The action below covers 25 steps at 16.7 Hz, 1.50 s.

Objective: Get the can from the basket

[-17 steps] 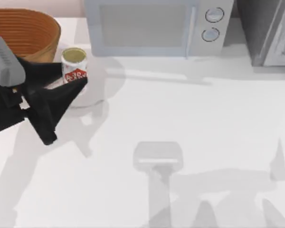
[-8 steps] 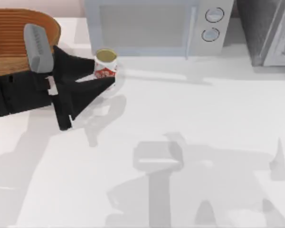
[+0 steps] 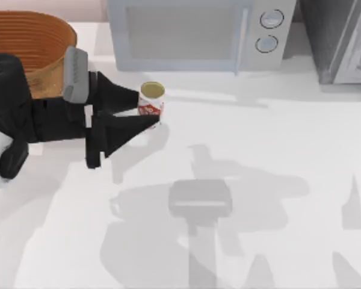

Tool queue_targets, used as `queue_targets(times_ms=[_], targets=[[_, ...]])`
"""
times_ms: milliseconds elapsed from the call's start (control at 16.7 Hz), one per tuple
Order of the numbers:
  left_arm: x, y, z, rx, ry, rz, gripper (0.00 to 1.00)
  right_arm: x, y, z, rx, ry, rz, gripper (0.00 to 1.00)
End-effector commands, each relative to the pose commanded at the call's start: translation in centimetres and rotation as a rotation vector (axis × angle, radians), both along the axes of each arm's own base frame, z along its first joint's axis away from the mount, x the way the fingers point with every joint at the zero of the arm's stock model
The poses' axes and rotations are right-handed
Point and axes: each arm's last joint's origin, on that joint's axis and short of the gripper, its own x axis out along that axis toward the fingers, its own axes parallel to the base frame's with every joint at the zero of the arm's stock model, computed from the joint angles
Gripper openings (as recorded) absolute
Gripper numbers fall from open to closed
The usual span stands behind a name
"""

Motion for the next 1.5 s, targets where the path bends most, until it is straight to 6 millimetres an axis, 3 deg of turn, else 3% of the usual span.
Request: queue_targets(times_ms=[720, 1200, 1500], targets=[[4.1, 0.9, -11.4, -0.021, -0.054, -0.163, 0.0, 0.0, 0.0, 0.0, 0.0, 0.0, 0.0, 1.0], [4.3, 1.3, -12.1, -0.021, -0.073, -0.153, 0.0, 0.0, 0.0, 0.0, 0.0, 0.0, 0.0, 1.0], [4.3, 1.3, -12.1, -0.021, -0.073, -0.153, 0.38, 0.0, 0.0, 0.0, 0.0, 0.0, 0.0, 1.0]])
